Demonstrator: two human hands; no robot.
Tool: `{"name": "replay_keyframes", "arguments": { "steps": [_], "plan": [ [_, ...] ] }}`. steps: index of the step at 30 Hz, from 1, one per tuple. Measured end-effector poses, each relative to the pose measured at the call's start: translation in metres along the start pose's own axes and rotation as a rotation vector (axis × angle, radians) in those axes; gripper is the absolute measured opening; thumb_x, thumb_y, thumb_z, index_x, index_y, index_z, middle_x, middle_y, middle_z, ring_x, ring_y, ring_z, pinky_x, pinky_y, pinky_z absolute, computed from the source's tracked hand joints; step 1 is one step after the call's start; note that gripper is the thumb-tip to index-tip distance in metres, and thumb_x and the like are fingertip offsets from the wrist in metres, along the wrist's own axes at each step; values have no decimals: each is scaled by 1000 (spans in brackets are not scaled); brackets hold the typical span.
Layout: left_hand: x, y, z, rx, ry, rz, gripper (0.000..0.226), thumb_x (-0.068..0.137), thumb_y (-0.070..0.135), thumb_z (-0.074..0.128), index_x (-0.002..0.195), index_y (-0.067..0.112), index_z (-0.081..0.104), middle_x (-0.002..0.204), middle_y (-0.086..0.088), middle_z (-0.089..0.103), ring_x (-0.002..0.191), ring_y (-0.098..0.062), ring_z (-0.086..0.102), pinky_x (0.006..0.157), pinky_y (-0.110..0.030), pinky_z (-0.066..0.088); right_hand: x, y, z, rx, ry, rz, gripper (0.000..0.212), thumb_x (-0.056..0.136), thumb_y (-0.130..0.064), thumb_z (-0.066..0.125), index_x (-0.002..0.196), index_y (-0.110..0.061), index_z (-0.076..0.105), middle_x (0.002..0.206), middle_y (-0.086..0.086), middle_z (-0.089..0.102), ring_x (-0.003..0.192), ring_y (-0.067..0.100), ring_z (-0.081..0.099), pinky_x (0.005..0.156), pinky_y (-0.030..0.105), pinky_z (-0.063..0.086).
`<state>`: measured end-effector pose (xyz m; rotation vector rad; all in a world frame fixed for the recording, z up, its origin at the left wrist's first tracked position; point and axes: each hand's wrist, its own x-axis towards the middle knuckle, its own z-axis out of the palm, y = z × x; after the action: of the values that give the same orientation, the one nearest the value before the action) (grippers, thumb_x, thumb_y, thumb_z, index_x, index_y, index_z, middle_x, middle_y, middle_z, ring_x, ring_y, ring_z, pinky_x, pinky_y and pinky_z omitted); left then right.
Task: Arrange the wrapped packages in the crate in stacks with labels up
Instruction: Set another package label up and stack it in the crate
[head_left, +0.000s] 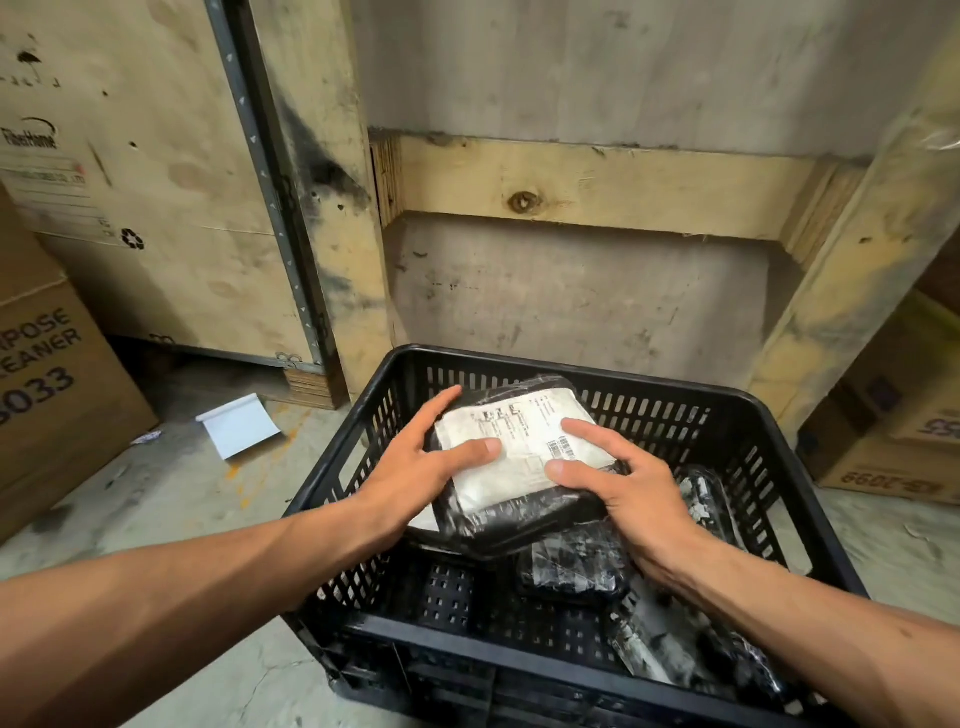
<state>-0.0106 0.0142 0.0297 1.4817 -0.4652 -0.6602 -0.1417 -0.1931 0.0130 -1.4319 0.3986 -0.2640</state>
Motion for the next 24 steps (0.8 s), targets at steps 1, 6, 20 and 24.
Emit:
{"name": "replay_keyframes", "arguments": {
  "steps": [1,6,20,24],
  "plan": [
    [1,6,-7,77,-37,0,87,70,40,91,138,63,42,112,20,75,94,-12,77,69,-19,60,0,-2,-4,-29,-29,-3,71,49,-38,102,115,-43,77,135,-2,69,123,32,66,109,52,49],
    [14,29,-25,303,-252,0,82,70,41,92,138,58,51,125,15,72,106,-13,73,83,-20,58,2,-17,-8,-153,-96,-50,66,51,-46,98,113,-44,76,124,-11,73,125,29,64,112,58,43],
    [13,-1,-6,12,202,82,58,67,13,95,115,32,68,100,-2,75,81,-18,78,61,-30,62,15,6,29,99,-96,58,93,62,-20,99,133,-47,45,108,-7,80,97,27,78,81,48,64],
    [6,-2,-16,216,83,7,70,75,17,90,133,34,55,99,6,72,83,0,75,61,-18,60,18,8,26,-125,-113,1,93,71,-16,95,142,-43,42,119,-13,73,109,12,72,95,41,60]
  ]
}}
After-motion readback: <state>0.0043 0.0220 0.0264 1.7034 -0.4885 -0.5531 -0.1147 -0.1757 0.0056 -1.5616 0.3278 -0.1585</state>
